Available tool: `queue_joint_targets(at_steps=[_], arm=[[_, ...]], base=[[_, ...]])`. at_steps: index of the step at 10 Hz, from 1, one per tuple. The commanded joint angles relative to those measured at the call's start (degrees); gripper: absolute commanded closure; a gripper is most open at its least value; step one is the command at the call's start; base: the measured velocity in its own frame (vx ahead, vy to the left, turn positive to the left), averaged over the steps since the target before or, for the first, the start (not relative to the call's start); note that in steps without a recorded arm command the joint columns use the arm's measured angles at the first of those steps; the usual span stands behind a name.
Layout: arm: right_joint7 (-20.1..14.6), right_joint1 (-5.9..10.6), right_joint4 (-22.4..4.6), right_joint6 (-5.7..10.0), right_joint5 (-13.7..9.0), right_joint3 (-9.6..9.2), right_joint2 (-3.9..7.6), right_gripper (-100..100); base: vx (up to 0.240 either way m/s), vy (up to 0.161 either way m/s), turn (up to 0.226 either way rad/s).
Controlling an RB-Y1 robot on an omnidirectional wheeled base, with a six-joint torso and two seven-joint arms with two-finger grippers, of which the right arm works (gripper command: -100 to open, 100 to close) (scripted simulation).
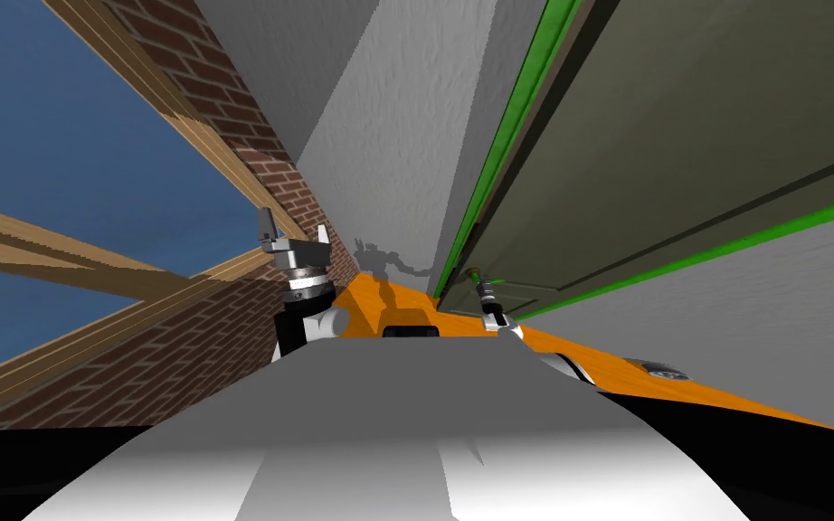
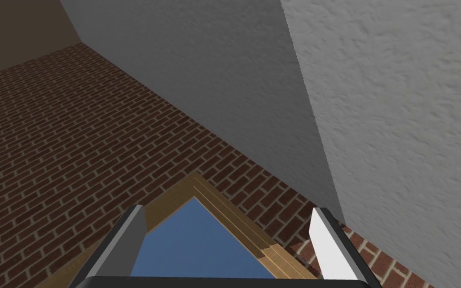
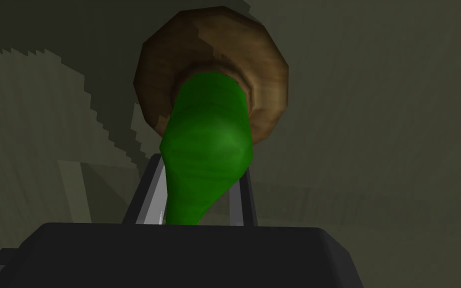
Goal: Pull the door open
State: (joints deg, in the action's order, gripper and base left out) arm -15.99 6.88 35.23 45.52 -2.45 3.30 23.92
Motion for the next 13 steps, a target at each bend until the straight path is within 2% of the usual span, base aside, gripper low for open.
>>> queue_joint_targets(at_steps=[1, 7, 8, 9, 10, 13], arm=[[0.0, 0.0, 0.0, 0.0, 0.0, 0.0, 0.0, 100], [-5.3, -3.35, 1.7, 4.34, 2.3, -4.22, 3.25, 100], [-5.8, -3.72, 1.9, 4.84, 2.6, -4.69, 3.63, 100], [-5.4, -3.47, 2.0, 4.23, 2.4, -4.36, 3.26, 100], [-6.7, -4.76, 1.8, 6.28, 2.9, -5.22, 4.25, 100], [-8.0, -5.94, 1.7, 8.46, 3.3, -5.94, 5.42, 100]], base=[[-0.102, -0.017, 0.025], [-0.202, -0.07, 0.098], [-0.259, -0.066, 0.079], [-0.12, -0.028, 0.016], [-0.179, -0.046, 0.156], [-0.187, -0.093, 0.122]])
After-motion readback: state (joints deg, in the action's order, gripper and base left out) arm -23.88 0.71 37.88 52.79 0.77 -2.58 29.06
